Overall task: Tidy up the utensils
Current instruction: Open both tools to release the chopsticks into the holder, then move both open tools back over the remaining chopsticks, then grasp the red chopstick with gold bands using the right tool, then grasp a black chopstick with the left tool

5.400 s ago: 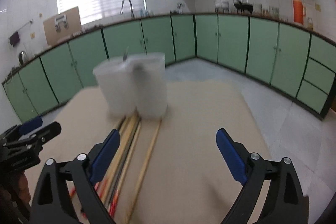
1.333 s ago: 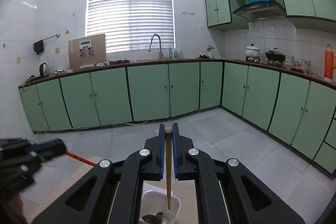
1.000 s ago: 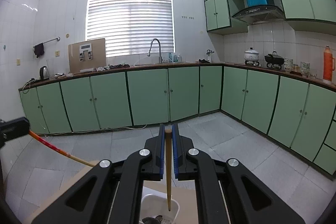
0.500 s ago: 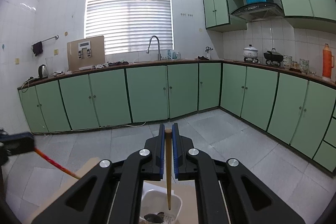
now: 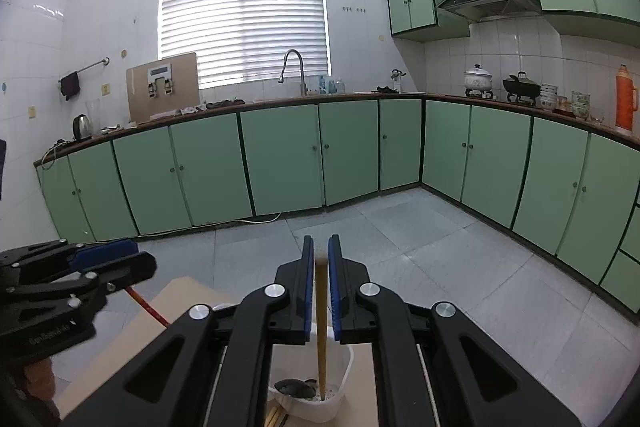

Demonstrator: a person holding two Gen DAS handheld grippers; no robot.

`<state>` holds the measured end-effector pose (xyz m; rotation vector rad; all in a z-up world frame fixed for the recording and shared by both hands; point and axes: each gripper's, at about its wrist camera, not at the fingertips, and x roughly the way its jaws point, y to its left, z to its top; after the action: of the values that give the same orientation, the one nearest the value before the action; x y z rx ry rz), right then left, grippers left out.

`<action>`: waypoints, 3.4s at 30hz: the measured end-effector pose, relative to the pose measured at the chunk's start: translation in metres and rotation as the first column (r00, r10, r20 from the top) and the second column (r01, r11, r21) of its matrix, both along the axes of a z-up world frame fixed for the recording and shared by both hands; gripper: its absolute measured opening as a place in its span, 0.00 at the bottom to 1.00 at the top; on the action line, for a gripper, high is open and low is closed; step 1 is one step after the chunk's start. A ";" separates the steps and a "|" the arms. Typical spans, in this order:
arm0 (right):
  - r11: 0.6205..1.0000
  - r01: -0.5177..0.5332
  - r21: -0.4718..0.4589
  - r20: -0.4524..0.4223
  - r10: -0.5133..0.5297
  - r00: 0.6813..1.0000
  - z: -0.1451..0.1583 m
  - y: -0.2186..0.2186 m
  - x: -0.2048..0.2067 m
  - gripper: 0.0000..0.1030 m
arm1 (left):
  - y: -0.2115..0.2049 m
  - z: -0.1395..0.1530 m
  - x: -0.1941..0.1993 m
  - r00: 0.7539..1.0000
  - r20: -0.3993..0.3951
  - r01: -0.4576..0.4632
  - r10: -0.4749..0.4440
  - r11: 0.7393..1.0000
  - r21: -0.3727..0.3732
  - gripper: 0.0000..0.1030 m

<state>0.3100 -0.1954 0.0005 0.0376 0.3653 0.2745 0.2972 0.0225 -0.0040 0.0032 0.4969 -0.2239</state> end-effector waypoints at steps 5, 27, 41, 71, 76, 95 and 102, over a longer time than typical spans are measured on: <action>1.000 0.002 0.002 0.022 -0.002 1.000 0.006 0.002 -0.007 0.28 | 0.001 0.006 -0.003 1.000 0.025 -0.010 0.010 1.000 -0.012 0.56; 0.995 0.101 -0.012 0.105 -0.099 0.990 0.004 -0.008 -0.138 0.95 | 0.011 0.005 -0.127 0.979 0.157 -0.130 0.130 0.991 -0.014 0.95; 0.990 0.129 -0.055 -0.233 -0.139 0.962 -0.126 0.008 -0.210 0.93 | 0.035 -0.113 -0.178 0.976 -0.131 -0.155 0.173 0.978 0.138 0.95; 0.992 -0.001 -0.125 -0.441 -0.055 0.896 -0.199 0.043 -0.247 0.06 | 0.023 -0.184 -0.198 0.927 -0.369 -0.032 0.071 0.993 0.111 0.90; 0.995 0.027 -0.099 -0.450 -0.069 0.890 -0.198 0.029 -0.245 0.06 | 0.010 -0.193 -0.193 0.918 -0.392 -0.006 0.054 0.992 0.124 0.90; 0.997 0.026 -0.066 -0.453 -0.053 0.890 -0.200 0.026 -0.242 0.06 | -0.009 -0.196 -0.186 0.920 -0.390 0.015 0.042 0.990 0.141 0.74; 0.998 0.021 -0.058 -0.452 -0.045 0.891 -0.200 0.027 -0.241 0.06 | -0.002 -0.194 -0.185 0.917 -0.395 -0.013 0.057 0.993 0.114 0.66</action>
<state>0.0687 -0.1683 -0.1998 0.0571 0.8379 0.2205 0.1127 0.0200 -0.1976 0.0567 0.9162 -0.1613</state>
